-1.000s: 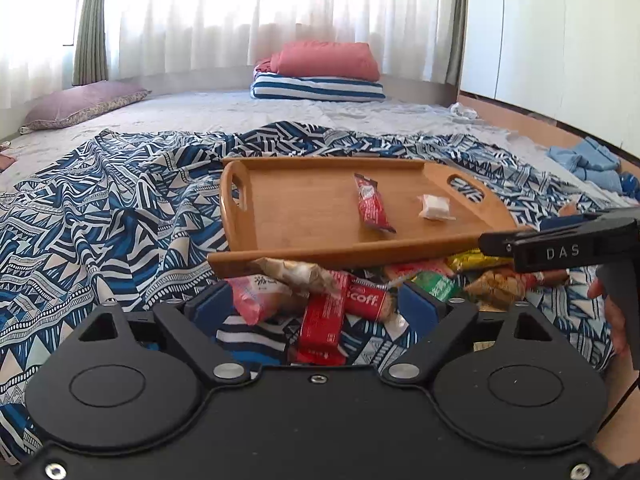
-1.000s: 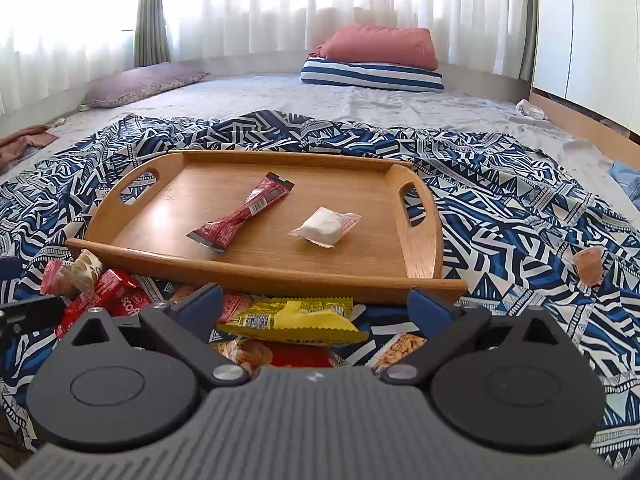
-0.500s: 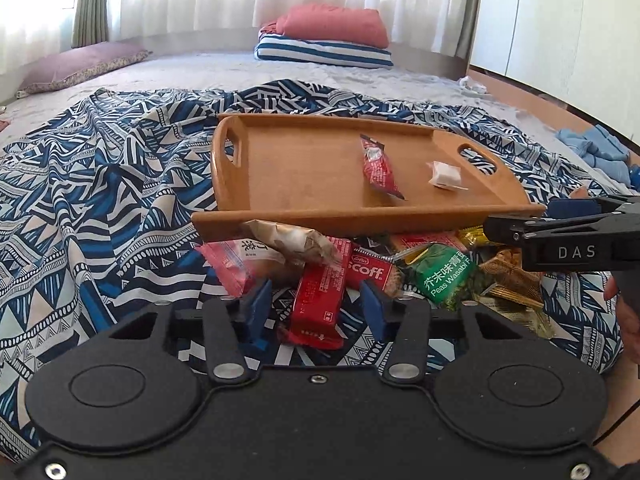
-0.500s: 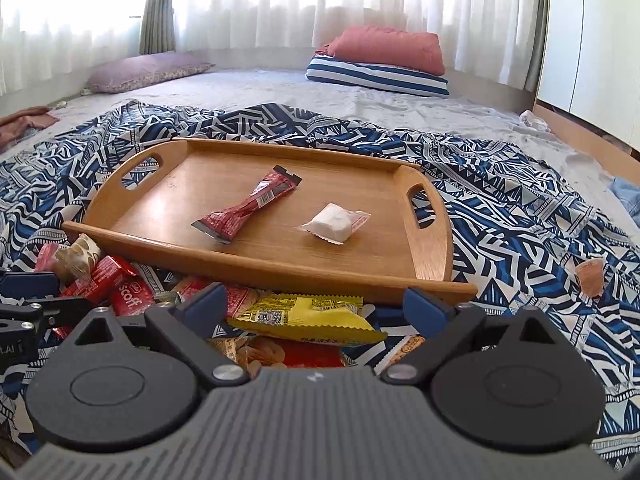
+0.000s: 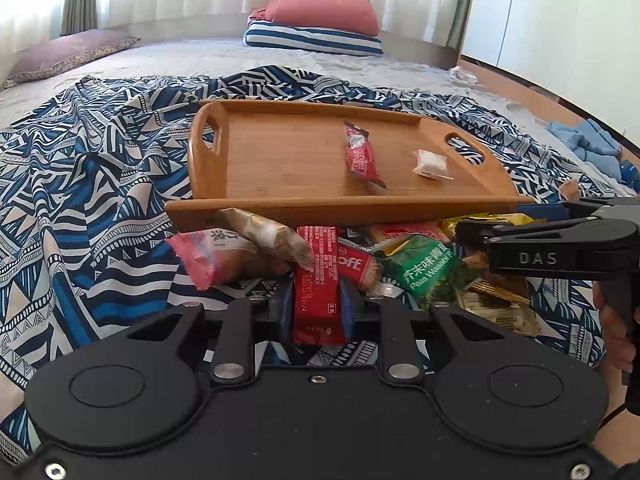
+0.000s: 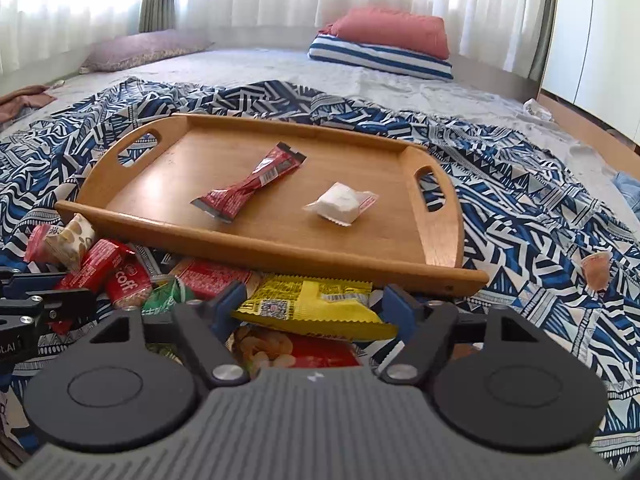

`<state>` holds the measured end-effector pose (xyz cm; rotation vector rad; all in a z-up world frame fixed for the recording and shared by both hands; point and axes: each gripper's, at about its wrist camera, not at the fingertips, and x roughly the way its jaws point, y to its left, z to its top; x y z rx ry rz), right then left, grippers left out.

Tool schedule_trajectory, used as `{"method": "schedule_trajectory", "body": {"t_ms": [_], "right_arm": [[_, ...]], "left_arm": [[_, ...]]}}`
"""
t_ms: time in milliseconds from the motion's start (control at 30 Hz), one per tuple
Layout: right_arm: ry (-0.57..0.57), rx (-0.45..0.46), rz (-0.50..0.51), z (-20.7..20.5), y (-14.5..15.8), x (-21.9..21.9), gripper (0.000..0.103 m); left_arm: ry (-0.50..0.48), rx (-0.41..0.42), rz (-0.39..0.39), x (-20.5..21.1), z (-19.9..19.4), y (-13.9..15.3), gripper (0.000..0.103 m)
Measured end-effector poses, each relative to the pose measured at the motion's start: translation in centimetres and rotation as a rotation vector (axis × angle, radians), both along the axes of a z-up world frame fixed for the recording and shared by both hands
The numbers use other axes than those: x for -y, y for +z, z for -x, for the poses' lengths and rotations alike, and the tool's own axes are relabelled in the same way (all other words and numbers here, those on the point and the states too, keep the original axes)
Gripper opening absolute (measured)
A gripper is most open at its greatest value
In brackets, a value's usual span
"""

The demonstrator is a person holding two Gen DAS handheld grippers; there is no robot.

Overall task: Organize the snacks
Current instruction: 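Grasp the red rectangular bar with the left tool while the right tool grasps the yellow packet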

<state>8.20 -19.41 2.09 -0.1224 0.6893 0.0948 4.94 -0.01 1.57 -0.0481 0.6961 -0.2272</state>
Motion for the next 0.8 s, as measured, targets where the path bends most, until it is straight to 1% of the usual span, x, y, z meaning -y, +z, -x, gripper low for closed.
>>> {"method": "schedule_trajectory", "body": {"t_ms": [33,67,233,367,500,633,800], "right_arm": [[0.001,-0.004,0.003,0.0,0.0,-0.1,0.074],[0.004,-0.006,0.005,0.1,0.1,-0.1,0.067],[0.010,-0.008,-0.002,0.6,0.9,-0.1,0.060],[0.004,0.005,-0.006,1.0,1.5,0.1,0.059],[0.000,0.022,-0.013,1.4,2.3,0.5,0.059],[-0.004,0.037,-0.027,1.6,3.3,0.9,0.059],[-0.014,0.081,-0.036,1.8,5.0,1.5,0.059]], "left_arm": [[-0.001,0.000,0.003,0.1,0.2,0.1,0.023],[-0.003,-0.002,0.008,0.2,0.3,0.2,0.023],[-0.012,0.007,0.018,0.5,0.8,0.9,0.023],[-0.020,0.017,0.030,0.8,1.1,1.7,0.023],[-0.021,0.009,0.062,0.8,1.1,2.4,0.022],[-0.020,0.026,0.055,1.0,1.1,3.1,0.022],[-0.014,0.040,0.078,0.9,0.7,4.5,0.022]]}}
